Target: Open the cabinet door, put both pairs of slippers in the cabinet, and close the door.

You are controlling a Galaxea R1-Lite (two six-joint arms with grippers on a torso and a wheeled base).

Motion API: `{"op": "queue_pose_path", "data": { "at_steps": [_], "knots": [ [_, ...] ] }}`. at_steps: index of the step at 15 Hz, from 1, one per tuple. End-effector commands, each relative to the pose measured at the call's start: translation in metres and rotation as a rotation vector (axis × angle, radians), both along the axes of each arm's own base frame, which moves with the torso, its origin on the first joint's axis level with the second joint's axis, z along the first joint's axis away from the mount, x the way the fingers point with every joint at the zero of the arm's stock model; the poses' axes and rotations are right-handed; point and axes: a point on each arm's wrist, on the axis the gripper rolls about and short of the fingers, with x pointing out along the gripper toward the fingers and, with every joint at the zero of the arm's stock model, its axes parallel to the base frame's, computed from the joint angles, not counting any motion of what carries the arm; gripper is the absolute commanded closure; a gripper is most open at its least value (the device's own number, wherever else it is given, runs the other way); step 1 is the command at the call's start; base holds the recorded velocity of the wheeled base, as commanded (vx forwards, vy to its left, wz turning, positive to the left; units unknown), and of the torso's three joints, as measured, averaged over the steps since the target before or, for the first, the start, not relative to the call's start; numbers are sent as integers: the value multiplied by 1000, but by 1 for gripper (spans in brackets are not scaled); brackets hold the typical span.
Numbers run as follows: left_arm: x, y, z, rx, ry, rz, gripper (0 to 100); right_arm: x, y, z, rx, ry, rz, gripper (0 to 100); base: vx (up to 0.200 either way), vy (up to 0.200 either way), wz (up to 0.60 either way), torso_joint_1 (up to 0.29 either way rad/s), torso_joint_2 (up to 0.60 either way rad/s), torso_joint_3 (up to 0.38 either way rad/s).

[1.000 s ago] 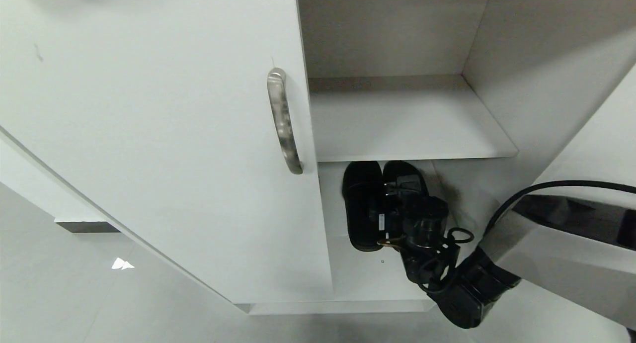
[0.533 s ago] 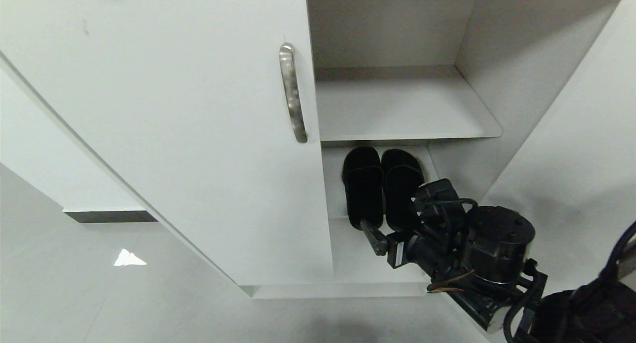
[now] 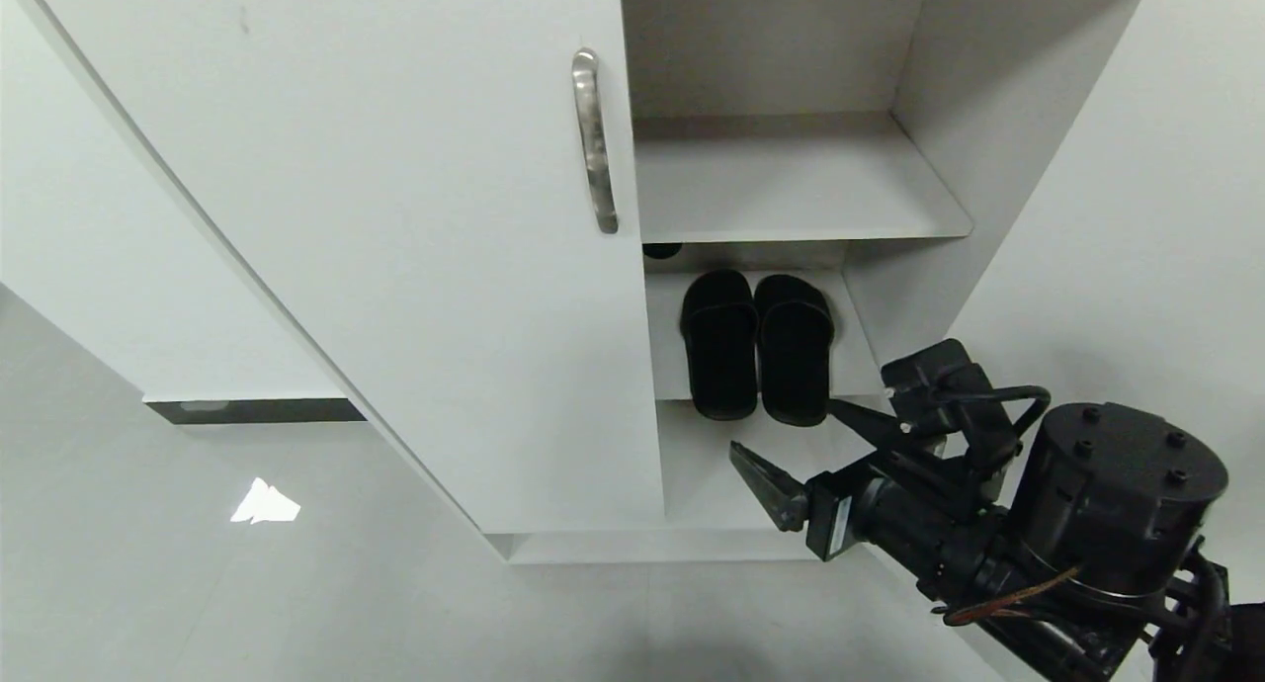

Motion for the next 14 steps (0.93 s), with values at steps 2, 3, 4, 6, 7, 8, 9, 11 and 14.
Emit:
{"op": "queue_pose_path", "data": {
  "at_steps": [2,3,4,6,7,8,9,11,14],
  "knots": [
    [0,0,0,0,1,0,100,-6,0,4,32,8,29,0,0,0,0,0,0,0],
    [0,0,0,0,1,-1,100,-7,0,4,27,15,37,0,0,0,0,2,2,110],
    [0,0,0,0,1,-1,100,-8,-1,2,22,19,37,0,0,0,0,2,2,183],
    [0,0,0,0,1,-1,100,-8,-2,2,21,20,38,0,0,0,0,2,2,195],
    [0,0,0,0,1,-1,100,-8,-2,2,20,21,40,0,0,0,0,2,2,212],
    [0,0,0,0,1,-1,100,-8,-2,2,20,21,41,0,0,0,0,-2,2,207],
    [0,0,0,0,1,-1,100,-9,-2,4,23,17,46,0,0,0,0,-2,2,193],
    [0,0,0,-2,1,0,100,-9,-3,4,23,17,45,0,0,0,0,2,0,200],
    [0,0,0,6,1,-2,100,-11,-5,2,17,20,44,0,0,0,0,1,2,201]
  ]
}}
